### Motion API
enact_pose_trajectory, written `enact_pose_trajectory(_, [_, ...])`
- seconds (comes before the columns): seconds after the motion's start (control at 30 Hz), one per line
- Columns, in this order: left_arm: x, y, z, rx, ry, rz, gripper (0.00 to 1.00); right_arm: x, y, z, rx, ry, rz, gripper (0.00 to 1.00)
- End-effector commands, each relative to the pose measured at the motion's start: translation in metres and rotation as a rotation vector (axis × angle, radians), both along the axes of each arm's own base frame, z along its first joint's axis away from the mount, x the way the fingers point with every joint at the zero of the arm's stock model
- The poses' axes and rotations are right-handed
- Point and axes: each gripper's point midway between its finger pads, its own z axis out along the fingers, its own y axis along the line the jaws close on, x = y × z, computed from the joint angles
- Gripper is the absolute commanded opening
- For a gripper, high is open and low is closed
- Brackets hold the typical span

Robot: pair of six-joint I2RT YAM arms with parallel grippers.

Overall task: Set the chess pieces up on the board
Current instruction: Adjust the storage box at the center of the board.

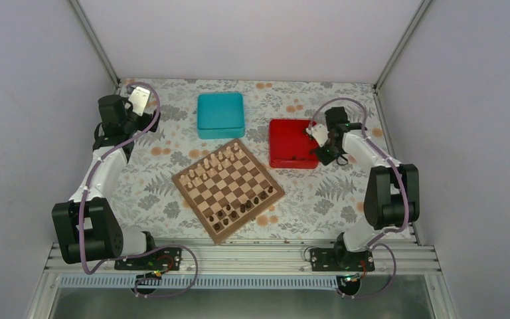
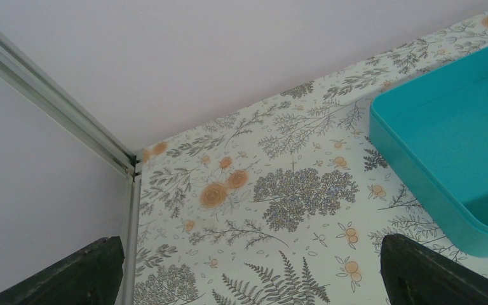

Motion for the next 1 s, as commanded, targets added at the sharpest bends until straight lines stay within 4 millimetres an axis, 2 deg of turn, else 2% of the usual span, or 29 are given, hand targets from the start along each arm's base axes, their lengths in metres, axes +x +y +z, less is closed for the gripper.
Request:
enact_pose_trajectory(0.0, [0.002,-0.002,0.000,-0.015,-0.006,-0.015,1.00,-0.010,-0.030,0.000,-0.044,0.007,-0.026,0.04])
enact_pose_trajectory(0.2, [0.001,-0.003,0.001,-0.018,-0.006,-0.017,1.00,-0.003,-0.066,-0.001,-0.057,-0.010,-0.075,0.04])
enact_pose_trajectory(0.27, [0.001,-0.002,0.003,-0.017,-0.009,-0.016,1.00,0.001,-0.069,0.003,-0.055,-0.025,-0.076,0.04])
enact_pose_trajectory(0.4, [0.000,-0.002,0.004,-0.015,-0.014,-0.016,1.00,0.019,-0.053,0.036,-0.023,-0.125,-0.027,0.04])
enact_pose_trajectory(0.47, [0.001,-0.003,0.003,-0.018,-0.010,-0.018,1.00,0.032,-0.035,0.056,-0.010,-0.172,0.019,0.04])
enact_pose_trajectory(0.53, [0.001,-0.002,0.003,-0.018,-0.011,-0.017,1.00,0.043,-0.013,0.067,0.013,-0.176,0.063,0.07])
enact_pose_trajectory(0.6, [0.000,-0.003,0.005,-0.016,-0.015,-0.016,1.00,0.056,0.011,0.079,0.054,-0.192,0.105,0.22])
enact_pose_trajectory(0.67, [-0.001,-0.002,0.006,-0.015,-0.018,-0.014,1.00,0.074,0.036,0.088,0.111,-0.207,0.138,0.47])
enact_pose_trajectory(0.73, [-0.002,-0.002,0.007,-0.013,-0.023,-0.013,1.00,0.098,0.057,0.102,0.183,-0.234,0.151,0.67])
enact_pose_trajectory(0.8, [-0.002,-0.002,0.008,-0.013,-0.023,-0.012,1.00,0.119,0.075,0.107,0.231,-0.231,0.155,0.76])
enact_pose_trajectory(0.9, [-0.003,-0.002,0.009,-0.012,-0.027,-0.011,1.00,0.147,0.101,0.097,0.256,-0.203,0.169,0.96])
enact_pose_trajectory(0.97, [-0.003,-0.001,0.010,-0.010,-0.031,-0.010,1.00,0.162,0.118,0.088,0.254,-0.203,0.181,1.00])
